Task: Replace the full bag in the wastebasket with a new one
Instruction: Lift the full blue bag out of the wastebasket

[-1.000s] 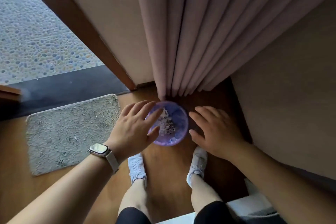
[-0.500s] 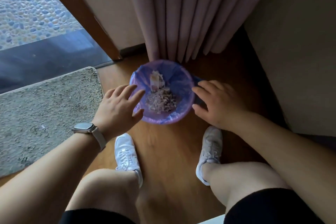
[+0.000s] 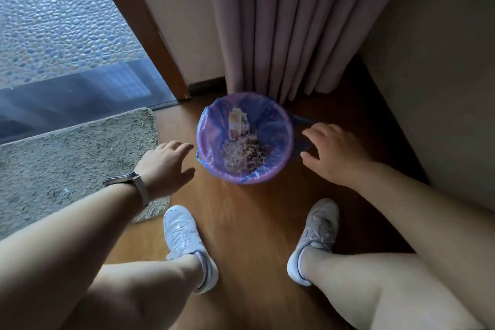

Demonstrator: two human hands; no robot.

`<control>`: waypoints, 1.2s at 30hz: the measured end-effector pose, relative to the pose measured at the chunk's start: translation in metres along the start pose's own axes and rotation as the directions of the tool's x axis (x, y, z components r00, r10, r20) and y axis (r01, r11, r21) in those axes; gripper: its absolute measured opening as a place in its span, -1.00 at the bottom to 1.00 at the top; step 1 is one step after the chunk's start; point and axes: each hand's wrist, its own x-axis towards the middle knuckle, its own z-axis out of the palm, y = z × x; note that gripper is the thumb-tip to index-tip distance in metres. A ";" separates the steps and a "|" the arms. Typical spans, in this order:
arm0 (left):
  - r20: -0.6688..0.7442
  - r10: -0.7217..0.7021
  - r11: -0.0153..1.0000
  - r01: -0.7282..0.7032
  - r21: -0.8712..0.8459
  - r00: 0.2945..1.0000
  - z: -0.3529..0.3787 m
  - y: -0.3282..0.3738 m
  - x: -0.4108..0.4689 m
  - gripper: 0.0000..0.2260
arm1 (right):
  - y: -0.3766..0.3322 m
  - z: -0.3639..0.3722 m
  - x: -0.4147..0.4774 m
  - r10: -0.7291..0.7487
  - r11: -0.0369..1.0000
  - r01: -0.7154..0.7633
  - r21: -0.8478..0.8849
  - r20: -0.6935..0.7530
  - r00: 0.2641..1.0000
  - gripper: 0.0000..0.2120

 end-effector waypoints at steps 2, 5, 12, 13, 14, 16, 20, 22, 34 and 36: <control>0.067 0.020 1.000 -0.021 0.014 0.998 0.013 -0.005 0.015 -0.44 | 0.010 0.012 0.015 0.011 1.000 -0.010 -0.015 0.052 0.999 -0.45; 0.158 -0.041 0.996 0.053 -0.074 0.987 0.033 -0.012 0.034 -0.43 | 0.018 0.031 0.030 0.006 1.000 -0.005 -0.004 0.147 0.989 -0.42; 0.220 -0.123 0.890 0.206 -0.406 0.968 0.087 -0.017 0.058 -0.36 | 0.013 0.070 0.060 0.067 0.984 -0.101 0.146 0.224 0.972 -0.35; 0.220 -0.121 0.885 0.205 -0.417 0.968 0.094 -0.017 0.060 -0.39 | 0.013 0.074 0.061 0.089 0.974 -0.133 0.183 0.228 0.970 -0.32; 0.211 -0.107 0.879 0.192 -0.436 0.972 0.100 -0.018 0.062 -0.42 | 0.014 0.078 0.062 0.120 0.960 -0.174 0.221 0.239 0.964 -0.29; 0.189 -0.074 0.872 0.156 -0.465 0.979 0.112 -0.017 0.067 -0.50 | 0.017 0.084 0.062 0.169 0.937 -0.242 0.253 0.279 0.945 -0.22; 0.145 -0.095 0.835 0.158 -0.527 0.985 0.120 -0.016 0.083 -0.65 | 0.021 0.091 0.068 0.171 0.945 -0.242 0.219 0.299 0.939 -0.40; 0.143 -0.115 0.835 0.173 -0.522 0.983 0.125 -0.018 0.088 -0.77 | 0.023 0.095 0.070 0.132 0.963 -0.186 0.197 0.261 0.956 -0.64; 0.021 -0.186 0.897 0.179 -0.404 0.982 0.098 -0.046 0.064 -0.97 | 0.025 0.086 0.076 -0.026 0.994 0.053 -0.093 0.273 0.962 -0.91; -0.007 -0.187 0.899 0.168 -0.404 0.982 0.084 -0.047 0.058 -0.98 | 0.024 0.080 0.074 -0.023 0.998 0.036 -0.052 0.229 0.973 -0.94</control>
